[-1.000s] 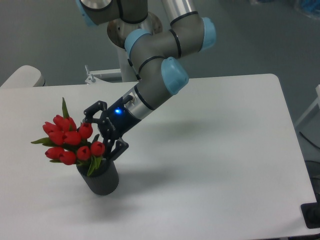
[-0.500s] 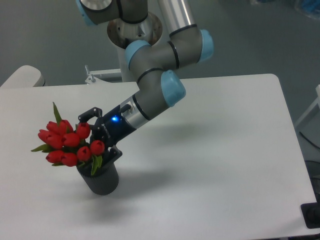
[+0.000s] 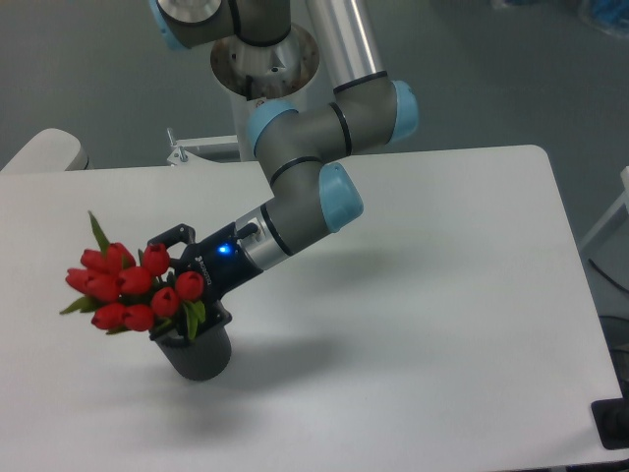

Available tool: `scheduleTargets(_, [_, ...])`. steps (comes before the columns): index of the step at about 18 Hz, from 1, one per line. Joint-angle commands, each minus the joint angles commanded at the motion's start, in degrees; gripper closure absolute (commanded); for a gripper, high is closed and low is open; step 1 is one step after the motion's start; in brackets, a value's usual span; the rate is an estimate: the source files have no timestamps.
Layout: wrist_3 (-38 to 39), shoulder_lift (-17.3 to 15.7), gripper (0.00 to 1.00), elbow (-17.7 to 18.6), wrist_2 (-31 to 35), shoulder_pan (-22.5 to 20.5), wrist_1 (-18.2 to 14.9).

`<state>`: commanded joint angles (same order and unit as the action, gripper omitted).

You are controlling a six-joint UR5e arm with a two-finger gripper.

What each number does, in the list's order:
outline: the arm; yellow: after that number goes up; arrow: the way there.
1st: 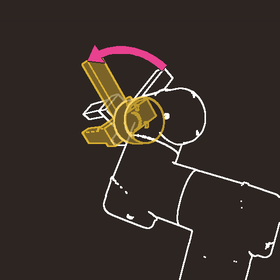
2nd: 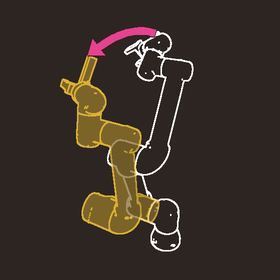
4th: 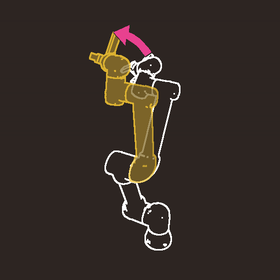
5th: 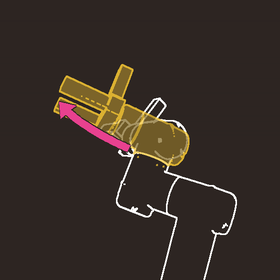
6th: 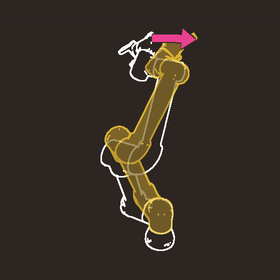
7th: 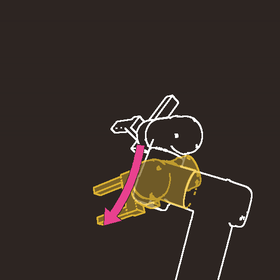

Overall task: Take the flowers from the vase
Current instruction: 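Close the gripper around the tulip stems just above the vase, then lift the gripped tulips up out of the grey vase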

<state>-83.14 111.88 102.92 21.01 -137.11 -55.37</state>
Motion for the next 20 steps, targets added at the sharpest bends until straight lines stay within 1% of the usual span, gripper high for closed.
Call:
scheduleTargets(1, [0.0,-0.09,0.68,-0.17,0.0,-0.09,0.0])
scheduleTargets(2, [0.0,-0.26,0.73,-0.26,0.0,-0.17,0.0])
scheduleTargets(6, [0.52,-0.7,0.74,-0.18,-0.52,-1.23,0.09])
scheduleTargets(9, [0.7,-1.58,0.74,0.26,-2.98,-1.49,0.0])
scheduleTargets(10, [0.88,-1.84,0.74,0.44,-3.68,-2.19,0.0])
scheduleTargets(12, [2.8,-2.11,0.74,0.53,-5.53,-2.72,0.0])
scheduleTargets(15, [6.76,-4.21,0.74,0.53,-7.47,-3.16,0.0])
scheduleTargets(18, [8.17,-5.18,0.74,0.44,-10.1,-3.78,-0.09])
scheduleTargets(20, [9.31,-5.71,0.74,0.09,-11.94,-5.09,-0.09])
